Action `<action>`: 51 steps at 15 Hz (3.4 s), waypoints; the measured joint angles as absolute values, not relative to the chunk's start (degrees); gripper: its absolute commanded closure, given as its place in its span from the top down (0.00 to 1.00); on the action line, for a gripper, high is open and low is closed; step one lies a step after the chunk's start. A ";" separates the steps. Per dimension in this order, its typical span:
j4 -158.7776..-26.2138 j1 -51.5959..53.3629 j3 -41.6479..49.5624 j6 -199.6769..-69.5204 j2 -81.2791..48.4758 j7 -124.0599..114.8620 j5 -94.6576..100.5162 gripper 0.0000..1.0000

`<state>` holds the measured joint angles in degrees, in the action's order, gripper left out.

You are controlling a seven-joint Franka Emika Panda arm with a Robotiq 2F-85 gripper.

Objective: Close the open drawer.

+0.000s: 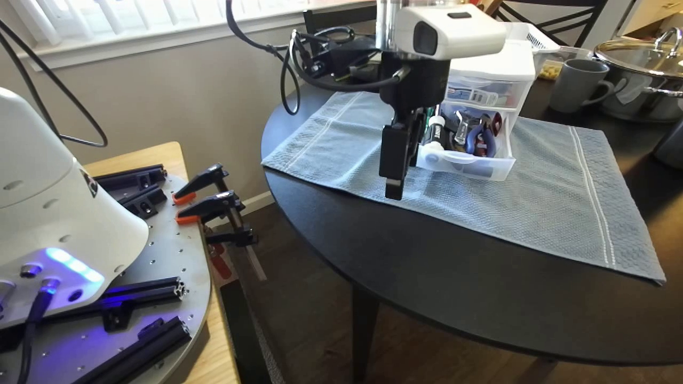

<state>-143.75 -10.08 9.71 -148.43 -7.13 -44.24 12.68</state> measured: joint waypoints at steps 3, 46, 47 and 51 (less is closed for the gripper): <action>-141.89 -9.36 11.43 -149.34 -10.39 -44.25 12.76 0.47; -129.03 -3.78 2.79 -158.88 -18.75 -33.68 -21.01 0.04; -128.97 -3.91 2.53 -158.88 -18.82 -32.80 -22.27 0.04; -129.04 -6.22 -0.61 -160.47 -19.03 -24.63 -31.08 0.04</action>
<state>-129.04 -6.22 -0.61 -160.47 -19.03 -24.63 -31.08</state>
